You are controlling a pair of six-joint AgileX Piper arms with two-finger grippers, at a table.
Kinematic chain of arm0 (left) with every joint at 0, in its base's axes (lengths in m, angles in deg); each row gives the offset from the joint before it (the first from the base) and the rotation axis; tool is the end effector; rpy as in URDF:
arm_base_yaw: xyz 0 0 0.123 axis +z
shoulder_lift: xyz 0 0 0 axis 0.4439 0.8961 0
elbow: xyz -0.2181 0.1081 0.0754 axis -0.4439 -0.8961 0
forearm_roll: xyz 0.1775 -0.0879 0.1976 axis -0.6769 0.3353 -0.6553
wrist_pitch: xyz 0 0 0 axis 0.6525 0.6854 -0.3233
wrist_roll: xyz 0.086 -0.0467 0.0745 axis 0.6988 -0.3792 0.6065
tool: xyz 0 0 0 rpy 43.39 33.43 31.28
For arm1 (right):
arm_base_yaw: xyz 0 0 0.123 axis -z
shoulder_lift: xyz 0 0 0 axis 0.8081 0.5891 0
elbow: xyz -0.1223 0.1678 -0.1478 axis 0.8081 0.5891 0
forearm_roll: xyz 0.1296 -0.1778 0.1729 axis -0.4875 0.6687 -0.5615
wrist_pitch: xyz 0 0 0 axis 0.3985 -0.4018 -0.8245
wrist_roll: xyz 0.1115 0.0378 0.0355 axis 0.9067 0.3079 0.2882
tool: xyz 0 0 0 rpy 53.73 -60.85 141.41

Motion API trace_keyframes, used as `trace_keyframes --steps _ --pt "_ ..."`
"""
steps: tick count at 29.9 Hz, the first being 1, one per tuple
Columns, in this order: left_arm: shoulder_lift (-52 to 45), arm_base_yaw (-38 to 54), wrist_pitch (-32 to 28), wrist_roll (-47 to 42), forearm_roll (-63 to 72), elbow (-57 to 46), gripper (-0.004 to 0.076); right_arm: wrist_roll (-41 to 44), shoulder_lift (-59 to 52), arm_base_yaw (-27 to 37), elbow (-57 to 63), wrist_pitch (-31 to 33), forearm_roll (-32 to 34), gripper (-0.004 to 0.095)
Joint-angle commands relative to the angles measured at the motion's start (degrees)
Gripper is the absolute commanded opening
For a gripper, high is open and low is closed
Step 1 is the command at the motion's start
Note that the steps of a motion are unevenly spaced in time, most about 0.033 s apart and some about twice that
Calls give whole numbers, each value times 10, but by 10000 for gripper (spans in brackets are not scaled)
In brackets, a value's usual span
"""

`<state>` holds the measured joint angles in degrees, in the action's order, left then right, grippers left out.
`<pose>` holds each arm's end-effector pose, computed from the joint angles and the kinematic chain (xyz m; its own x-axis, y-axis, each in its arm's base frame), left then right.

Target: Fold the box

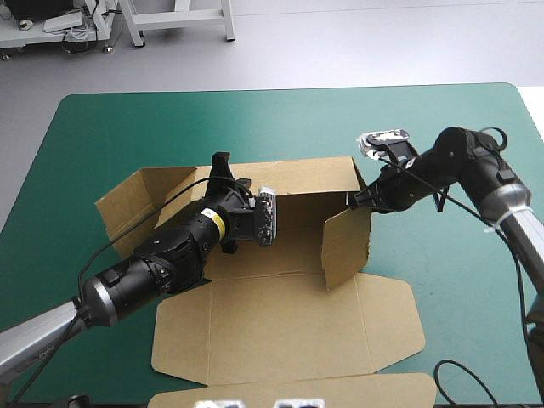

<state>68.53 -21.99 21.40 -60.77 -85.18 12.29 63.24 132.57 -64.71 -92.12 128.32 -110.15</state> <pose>0.2705 -0.2353 0.2674 0.3121 0.9319 -0.1848 0.4827 0.0120 0.8757 0.3433 0.1122 0.2608 -0.8414 -0.2910 -0.4555 -0.4455 0.8505 0.2795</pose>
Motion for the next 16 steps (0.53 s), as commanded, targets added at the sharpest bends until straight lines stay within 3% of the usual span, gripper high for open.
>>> trace_keyframes --steps 1,11,16 --pt "-12 -1 -3 -11 -1 15 -9 -76 -70 1 72 -96 -52 -13" --pt "-12 -1 -3 -11 -1 15 -9 -358 -189 1 309 -343 -249 -13" --pt "-12 -1 -3 -11 -1 15 -9 -525 -237 1 386 -392 -373 -13"
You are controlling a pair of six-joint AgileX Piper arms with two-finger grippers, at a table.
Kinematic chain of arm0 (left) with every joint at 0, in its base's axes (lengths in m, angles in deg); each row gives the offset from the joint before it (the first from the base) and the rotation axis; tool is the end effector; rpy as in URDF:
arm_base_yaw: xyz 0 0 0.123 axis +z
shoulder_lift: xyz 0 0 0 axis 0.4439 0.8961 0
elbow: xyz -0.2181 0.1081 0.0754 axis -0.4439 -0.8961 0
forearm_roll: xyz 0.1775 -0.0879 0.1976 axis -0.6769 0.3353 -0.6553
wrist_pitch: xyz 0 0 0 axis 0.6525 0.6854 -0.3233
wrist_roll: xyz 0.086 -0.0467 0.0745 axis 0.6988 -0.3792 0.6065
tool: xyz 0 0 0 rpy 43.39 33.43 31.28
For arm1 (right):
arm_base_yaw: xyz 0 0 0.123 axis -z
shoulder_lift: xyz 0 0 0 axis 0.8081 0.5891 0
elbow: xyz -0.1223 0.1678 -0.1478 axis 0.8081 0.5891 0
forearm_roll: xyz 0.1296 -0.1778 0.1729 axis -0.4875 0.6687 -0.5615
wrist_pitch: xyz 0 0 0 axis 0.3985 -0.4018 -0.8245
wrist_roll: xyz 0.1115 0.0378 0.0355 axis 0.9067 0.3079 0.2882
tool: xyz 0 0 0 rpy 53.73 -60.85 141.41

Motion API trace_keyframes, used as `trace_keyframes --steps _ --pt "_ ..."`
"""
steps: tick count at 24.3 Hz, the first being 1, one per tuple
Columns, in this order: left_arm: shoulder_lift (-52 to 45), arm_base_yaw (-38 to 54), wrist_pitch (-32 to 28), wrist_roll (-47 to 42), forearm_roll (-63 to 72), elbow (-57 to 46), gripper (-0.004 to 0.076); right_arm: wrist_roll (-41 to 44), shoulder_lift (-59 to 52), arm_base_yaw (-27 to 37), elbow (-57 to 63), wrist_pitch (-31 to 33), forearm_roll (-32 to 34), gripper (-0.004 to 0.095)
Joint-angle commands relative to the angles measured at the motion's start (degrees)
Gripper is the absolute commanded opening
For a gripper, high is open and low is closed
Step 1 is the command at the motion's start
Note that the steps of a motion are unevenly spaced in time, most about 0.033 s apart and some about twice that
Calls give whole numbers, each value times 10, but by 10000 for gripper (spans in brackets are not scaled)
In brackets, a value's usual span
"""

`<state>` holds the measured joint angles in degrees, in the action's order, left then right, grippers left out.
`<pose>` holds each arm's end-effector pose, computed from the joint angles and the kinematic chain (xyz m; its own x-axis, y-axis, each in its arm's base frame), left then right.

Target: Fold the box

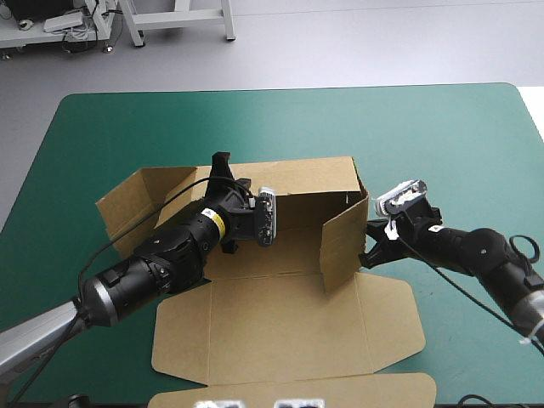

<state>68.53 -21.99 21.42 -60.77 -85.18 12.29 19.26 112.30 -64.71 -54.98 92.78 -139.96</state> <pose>0.2705 -0.2352 0.2674 0.3118 0.9320 -0.1847 0.4828 0.0120 0.8757 0.2818 0.0991 0.2072 -0.5058 -0.3021 -0.8080 -0.5738 0.8172 0.0537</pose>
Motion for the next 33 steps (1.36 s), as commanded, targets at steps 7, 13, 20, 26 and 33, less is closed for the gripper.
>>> trace_keyframes --steps 7,13,20,26,33 --pt "-12 -1 -3 -11 -1 15 -9 -230 -46 1 50 -29 -161 -3" --pt "-12 -1 -3 -11 -3 15 -9 -255 -46 1 50 25 -163 443" --pt "-12 -1 -11 -11 -5 15 -9 -328 7 1 50 55 -278 596" --pt "-12 -1 -26 -11 -7 15 -9 -391 34 0 49 73 -331 595" --pt "-12 -1 -47 -53 -5 21 -9 -393 34 -16 48 22 -339 530"
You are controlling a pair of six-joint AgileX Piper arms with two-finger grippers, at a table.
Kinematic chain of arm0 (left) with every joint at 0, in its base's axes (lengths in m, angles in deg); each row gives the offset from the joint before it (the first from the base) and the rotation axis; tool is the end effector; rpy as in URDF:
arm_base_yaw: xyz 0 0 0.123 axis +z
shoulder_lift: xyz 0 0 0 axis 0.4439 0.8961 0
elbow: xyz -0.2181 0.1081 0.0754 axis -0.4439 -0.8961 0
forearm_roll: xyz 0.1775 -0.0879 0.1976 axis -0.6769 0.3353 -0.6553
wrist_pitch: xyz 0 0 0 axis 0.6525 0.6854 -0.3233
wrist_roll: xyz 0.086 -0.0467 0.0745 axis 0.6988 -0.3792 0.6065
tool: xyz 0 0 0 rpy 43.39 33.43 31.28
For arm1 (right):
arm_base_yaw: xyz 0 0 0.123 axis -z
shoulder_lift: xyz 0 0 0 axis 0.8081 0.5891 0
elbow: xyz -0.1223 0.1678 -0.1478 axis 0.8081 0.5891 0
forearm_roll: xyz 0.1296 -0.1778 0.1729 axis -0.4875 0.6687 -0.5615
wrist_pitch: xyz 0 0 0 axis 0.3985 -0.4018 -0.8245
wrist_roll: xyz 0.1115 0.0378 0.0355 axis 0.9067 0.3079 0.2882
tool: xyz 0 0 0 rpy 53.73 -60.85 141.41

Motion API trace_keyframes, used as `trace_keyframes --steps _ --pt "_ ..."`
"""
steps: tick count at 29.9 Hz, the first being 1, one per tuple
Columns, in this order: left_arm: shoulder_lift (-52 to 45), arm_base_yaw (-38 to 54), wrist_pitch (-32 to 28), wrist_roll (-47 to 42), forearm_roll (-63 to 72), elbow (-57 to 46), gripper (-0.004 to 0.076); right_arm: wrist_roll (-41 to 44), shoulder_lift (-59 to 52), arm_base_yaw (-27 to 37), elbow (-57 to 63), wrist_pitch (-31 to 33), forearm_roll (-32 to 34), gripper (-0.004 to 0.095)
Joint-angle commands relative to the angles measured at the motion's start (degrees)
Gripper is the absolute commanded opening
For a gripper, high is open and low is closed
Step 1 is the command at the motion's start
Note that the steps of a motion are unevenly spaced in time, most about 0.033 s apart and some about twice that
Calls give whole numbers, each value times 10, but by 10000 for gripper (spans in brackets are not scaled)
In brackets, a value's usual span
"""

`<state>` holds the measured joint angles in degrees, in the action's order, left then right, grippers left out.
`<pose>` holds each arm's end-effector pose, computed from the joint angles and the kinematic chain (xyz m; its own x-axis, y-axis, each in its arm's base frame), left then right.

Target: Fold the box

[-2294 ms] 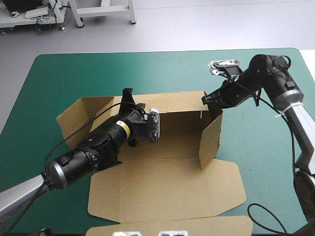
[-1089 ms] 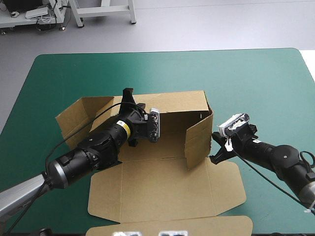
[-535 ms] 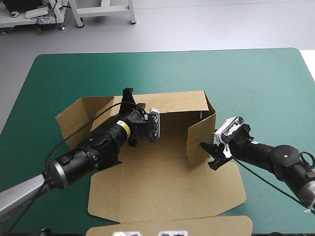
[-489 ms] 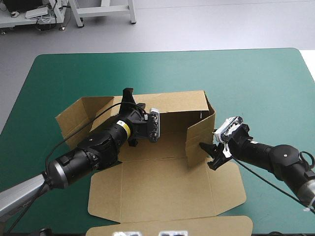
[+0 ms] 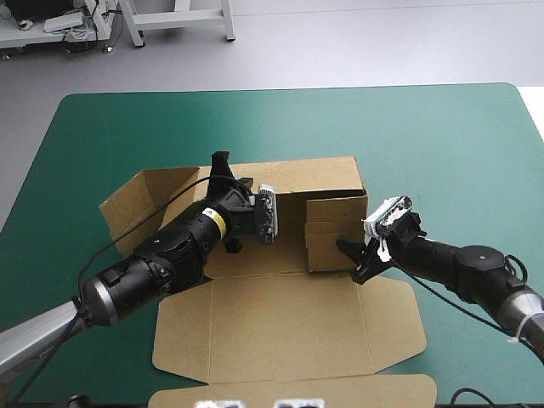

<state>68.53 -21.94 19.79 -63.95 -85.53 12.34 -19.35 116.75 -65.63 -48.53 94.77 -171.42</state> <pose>0.2701 -0.2382 0.2691 0.3095 0.9199 -0.2409 0.4925 0.0617 0.8681 0.2734 0.1161 0.1710 -0.3872 -0.3462 -0.8546 -0.6982 0.7154 0.0265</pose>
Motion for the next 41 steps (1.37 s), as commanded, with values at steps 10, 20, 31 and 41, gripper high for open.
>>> trace_keyframes --steps 10,20,31,41 --pt "-12 -2 -79 -22 -2 20 -8 0 -10 -35 -22 -14 -24 -13" --pt "-13 -12 -101 -73 -1 20 216 34 -10 -35 -38 -123 -24 -17" --pt "-14 -100 -30 -73 -9 20 484 51 20 -35 -72 -225 -24 -18" --pt "-73 -193 0 -72 -81 20 314 58 34 -35 -96 -222 -24 -18"
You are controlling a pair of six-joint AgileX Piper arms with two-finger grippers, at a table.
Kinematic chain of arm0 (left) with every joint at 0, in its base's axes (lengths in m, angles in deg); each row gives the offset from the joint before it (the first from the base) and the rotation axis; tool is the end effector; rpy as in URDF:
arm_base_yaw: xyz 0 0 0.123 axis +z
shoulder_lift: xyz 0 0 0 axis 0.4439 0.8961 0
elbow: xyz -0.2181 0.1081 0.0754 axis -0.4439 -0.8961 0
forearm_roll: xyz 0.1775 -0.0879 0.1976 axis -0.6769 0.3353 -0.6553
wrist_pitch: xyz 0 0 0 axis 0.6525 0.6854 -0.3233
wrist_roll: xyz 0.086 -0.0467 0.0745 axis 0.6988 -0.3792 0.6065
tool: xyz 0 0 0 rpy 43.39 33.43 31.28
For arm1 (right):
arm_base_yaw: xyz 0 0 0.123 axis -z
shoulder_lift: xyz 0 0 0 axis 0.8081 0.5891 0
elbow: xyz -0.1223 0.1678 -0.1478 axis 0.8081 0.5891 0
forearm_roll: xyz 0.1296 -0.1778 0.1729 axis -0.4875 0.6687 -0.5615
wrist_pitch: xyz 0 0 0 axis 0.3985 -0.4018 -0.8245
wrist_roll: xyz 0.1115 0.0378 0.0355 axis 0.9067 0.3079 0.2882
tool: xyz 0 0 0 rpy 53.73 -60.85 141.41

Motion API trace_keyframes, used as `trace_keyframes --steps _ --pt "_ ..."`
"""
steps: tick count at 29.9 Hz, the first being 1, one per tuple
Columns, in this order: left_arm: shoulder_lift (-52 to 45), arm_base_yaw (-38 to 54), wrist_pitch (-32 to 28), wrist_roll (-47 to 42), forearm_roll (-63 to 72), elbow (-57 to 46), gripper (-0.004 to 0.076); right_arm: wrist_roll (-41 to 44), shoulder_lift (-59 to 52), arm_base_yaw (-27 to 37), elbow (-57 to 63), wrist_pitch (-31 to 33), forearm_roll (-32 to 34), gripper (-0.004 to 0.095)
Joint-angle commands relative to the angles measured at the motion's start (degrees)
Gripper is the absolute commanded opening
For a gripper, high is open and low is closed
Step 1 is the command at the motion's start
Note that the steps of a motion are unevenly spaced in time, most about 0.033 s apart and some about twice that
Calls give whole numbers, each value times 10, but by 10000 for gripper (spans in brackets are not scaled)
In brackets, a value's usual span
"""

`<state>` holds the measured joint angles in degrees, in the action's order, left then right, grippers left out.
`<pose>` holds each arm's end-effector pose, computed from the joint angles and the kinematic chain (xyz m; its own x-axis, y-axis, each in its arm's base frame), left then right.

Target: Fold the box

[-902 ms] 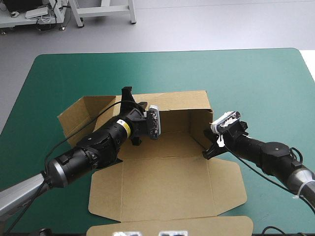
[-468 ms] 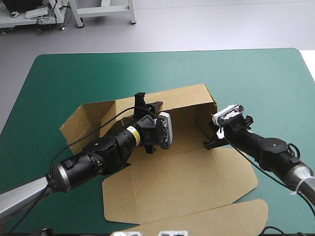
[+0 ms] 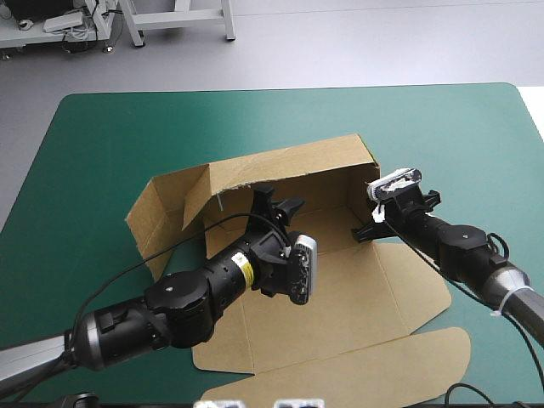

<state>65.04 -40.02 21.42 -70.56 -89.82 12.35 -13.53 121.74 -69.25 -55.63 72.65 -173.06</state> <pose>0.1828 -0.2987 0.2929 0.5434 0.7839 -0.3003 0.4725 0.0101 0.8813 0.3188 0.1011 0.1811 -0.4507 -0.2890 -0.8446 -0.4276 0.9004 -0.0800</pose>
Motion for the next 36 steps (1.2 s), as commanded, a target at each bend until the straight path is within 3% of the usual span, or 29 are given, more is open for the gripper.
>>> trace_keyframes --steps 1,3,8,11,17,21,25,28,31,36 --pt "-46 -13 -19 -6 -44 20 223 0 -16 1 -28 0 -7 -18" --pt "-56 -13 -13 -6 -44 25 18 -4 -16 1 -30 0 -6 -18" --pt "-59 -10 72 -6 -32 65 15 -4 -16 1 -31 0 -5 -18" --pt "-59 27 91 0 57 111 15 -4 -16 1 -34 0 -5 -18" --pt "-59 236 138 152 391 230 15 -4 -16 1 -36 4 2 -18" --pt "-59 431 233 254 603 267 15 -3 -16 1 -43 20 24 -18" --pt "-59 610 311 258 755 263 15 4 -16 1 -56 44 24 -18" --pt "-57 710 335 281 845 252 15 24 -16 1 -67 73 44 -18" --pt "-58 777 336 295 901 242 15 100 -16 1 -84 106 136 -18" --pt "-58 816 356 314 925 226 7 323 -16 18 -142 233 413 -18"
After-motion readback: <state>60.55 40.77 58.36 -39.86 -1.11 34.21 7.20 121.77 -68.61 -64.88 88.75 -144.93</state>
